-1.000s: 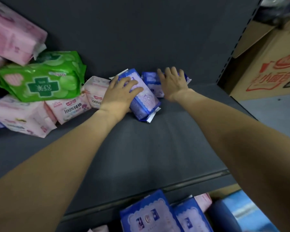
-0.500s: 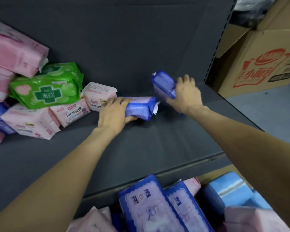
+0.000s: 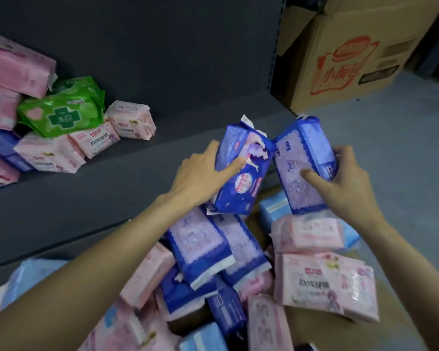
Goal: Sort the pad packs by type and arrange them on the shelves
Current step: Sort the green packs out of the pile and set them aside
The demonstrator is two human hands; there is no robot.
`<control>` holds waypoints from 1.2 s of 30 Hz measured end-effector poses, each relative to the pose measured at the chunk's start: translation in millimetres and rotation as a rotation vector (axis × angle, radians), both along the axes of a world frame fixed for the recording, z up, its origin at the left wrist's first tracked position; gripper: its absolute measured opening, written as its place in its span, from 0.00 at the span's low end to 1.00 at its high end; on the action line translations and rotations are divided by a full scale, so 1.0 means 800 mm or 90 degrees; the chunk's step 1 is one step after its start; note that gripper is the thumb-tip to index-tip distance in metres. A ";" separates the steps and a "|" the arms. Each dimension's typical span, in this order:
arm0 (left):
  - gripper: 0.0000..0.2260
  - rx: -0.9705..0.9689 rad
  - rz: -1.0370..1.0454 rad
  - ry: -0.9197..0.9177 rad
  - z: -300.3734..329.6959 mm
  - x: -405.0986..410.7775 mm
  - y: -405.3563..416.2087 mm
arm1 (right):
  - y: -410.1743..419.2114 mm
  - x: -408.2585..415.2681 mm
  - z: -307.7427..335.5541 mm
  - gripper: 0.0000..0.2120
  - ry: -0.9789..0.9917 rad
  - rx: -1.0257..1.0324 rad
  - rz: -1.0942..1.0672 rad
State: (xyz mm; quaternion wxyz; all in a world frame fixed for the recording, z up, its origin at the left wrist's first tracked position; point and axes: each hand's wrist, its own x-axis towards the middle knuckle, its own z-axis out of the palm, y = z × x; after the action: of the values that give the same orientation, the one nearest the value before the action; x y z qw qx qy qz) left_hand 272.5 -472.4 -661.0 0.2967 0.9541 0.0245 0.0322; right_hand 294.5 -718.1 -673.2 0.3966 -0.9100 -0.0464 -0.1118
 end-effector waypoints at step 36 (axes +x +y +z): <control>0.12 0.306 -0.536 0.085 -0.053 -0.084 -0.082 | -0.119 -0.050 -0.106 0.20 0.061 -0.221 0.205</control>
State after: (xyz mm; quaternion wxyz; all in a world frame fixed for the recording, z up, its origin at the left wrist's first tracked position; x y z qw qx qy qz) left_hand 205.1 -538.3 -703.1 0.0534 0.9226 -0.3524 -0.1474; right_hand 254.7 -813.5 -757.6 0.2484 -0.9498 -0.1904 0.0059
